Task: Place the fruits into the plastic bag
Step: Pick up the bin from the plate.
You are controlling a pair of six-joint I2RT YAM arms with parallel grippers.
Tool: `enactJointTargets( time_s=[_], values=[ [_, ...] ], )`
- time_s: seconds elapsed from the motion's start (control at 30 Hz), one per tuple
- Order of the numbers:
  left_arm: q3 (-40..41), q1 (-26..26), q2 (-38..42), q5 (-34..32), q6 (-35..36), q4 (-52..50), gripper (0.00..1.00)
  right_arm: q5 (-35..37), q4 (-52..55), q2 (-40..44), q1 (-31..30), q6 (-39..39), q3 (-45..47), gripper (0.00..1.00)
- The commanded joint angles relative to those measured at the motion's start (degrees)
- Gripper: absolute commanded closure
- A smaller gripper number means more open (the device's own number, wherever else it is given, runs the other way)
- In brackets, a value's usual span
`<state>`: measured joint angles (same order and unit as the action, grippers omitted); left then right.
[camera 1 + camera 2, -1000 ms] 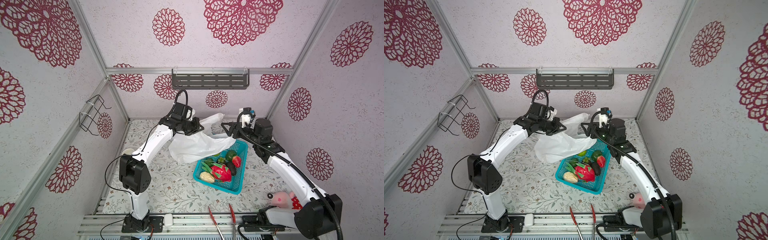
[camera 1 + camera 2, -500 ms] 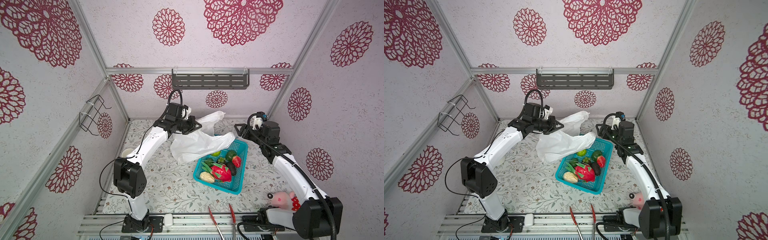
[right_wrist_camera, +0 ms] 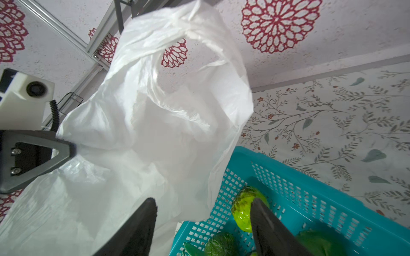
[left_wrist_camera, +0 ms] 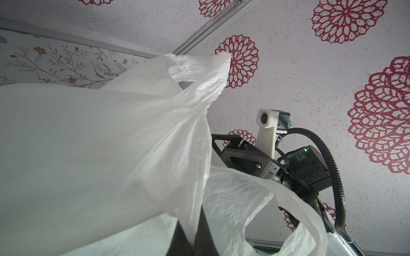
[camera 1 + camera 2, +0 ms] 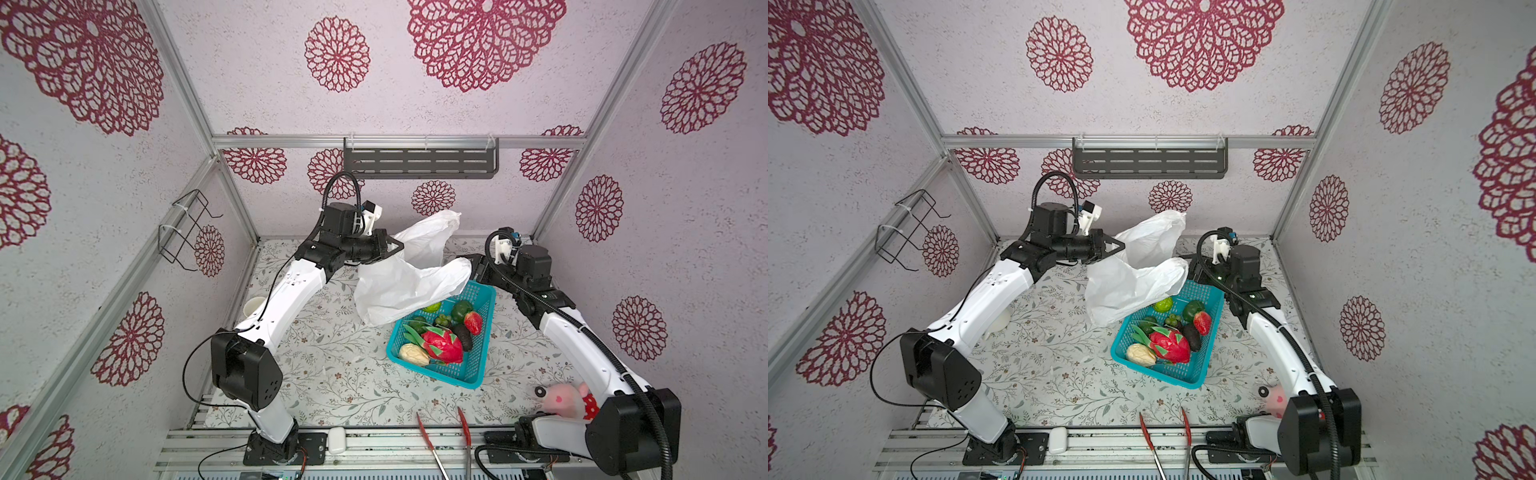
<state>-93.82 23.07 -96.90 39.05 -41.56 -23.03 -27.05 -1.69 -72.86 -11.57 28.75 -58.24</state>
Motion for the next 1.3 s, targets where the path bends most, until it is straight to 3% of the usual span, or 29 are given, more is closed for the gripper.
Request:
enactJointTargets(
  time_s=[0.0, 0.2, 0.47, 0.67, 0.87, 1.27],
  values=[
    [2.31, -0.97, 2.90, -0.61, 2.17, 3.93, 1.00, 5.85, -2.40, 0.63, -0.10, 2.61, 1.34, 0.30],
    [6.83, -2.89, 4.91, -0.39, 0.77, 7.61, 1.00, 17.29, 0.69, 4.04, 1.09, 2.51, 4.43, 0.30],
    [10.47, -3.43, 7.63, 0.06, 3.11, 11.29, 1.00, 14.67, 11.44, 6.92, 0.86, -5.22, 5.90, 0.30],
    [11.03, -4.08, 8.80, -0.20, 5.06, 10.99, 1.00, 12.64, 24.09, 5.46, -9.03, -13.84, 5.61, 0.18],
    [11.29, -4.53, 9.10, -1.01, 5.53, 11.00, 1.00, 12.11, 28.85, 2.17, -15.93, -15.73, 6.09, 0.01],
    [11.56, -4.67, 9.27, -1.96, 5.42, 10.43, 1.00, 16.72, 36.31, -5.56, -21.79, -21.00, 2.04, 0.01]
  ],
)
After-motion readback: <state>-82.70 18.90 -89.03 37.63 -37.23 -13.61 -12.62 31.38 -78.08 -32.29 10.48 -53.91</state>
